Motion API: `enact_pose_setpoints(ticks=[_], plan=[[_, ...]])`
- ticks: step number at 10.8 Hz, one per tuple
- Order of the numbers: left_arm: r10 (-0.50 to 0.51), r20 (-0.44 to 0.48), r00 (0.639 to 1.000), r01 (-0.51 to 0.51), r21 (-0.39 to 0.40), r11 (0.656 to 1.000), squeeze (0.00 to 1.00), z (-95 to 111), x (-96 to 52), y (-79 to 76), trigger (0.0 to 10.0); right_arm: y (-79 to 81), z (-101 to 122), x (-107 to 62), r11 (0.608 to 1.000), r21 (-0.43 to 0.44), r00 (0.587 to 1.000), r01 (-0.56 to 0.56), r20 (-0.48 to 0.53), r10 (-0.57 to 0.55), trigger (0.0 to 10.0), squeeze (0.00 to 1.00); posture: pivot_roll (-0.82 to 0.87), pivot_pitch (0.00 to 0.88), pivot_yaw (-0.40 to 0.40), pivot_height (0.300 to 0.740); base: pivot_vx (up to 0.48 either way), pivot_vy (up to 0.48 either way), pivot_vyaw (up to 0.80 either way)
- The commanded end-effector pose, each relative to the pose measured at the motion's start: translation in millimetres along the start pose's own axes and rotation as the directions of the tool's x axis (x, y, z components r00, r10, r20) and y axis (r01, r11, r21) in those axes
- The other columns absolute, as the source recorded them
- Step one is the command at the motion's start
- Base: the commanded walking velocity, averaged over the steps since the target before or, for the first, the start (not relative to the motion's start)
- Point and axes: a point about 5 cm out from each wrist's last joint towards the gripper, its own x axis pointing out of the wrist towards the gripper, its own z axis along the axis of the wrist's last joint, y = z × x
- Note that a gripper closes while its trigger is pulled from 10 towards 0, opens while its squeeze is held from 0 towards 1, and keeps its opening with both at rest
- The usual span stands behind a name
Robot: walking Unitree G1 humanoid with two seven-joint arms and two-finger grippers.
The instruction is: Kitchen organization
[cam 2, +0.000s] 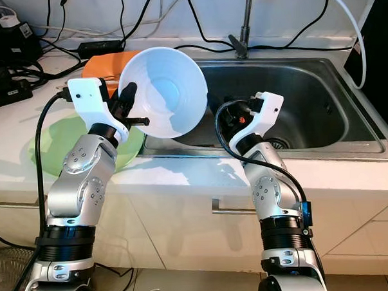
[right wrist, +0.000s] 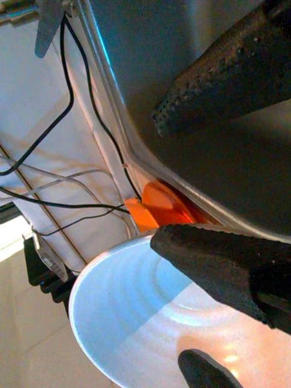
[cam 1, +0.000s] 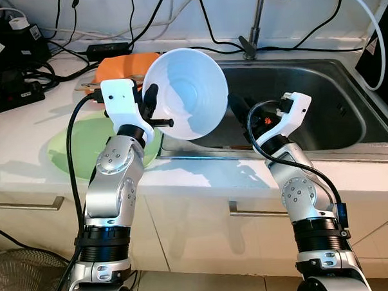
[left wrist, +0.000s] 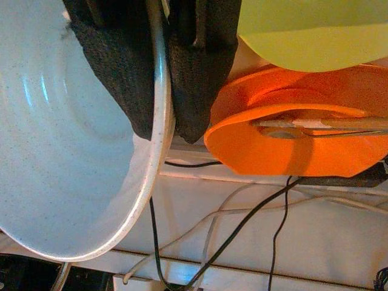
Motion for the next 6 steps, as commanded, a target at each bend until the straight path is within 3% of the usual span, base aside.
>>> enact_pose_setpoints(ticks=[1, 3, 6], plan=[[-0.017, 0.053, 0.998, 0.017, 0.007, 1.000, 0.00, 11, 0.4, -3.0, 10.0, 4.6, 4, 3.4, 1.000, -0.004, 1.000, -0.025, 0.010, 0.025, 10.0, 0.00, 0.11, 0.000, 0.054, 0.740, 0.000, 0.000, 0.00], [-0.017, 0.036, 0.999, 0.017, 0.005, 1.000, 0.00, 6, 3.2, -4.2, 10.0, 16.2, 4, 4.5, 0.994, 0.017, 0.994, -0.110, 0.024, 0.109, 10.0, 0.00, 0.10, 0.000, 0.058, 0.740, 0.000, 0.000, 0.00], [0.001, 0.035, 0.999, -0.001, 0.007, 1.000, 0.00, 7, 2.0, -0.6, 10.0, 14.0, 6, 4.2, 0.994, 0.024, 0.994, -0.106, 0.039, 0.105, 10.0, 0.00, 0.11, 0.000, 0.058, 0.740, 0.000, 0.000, 0.00]])
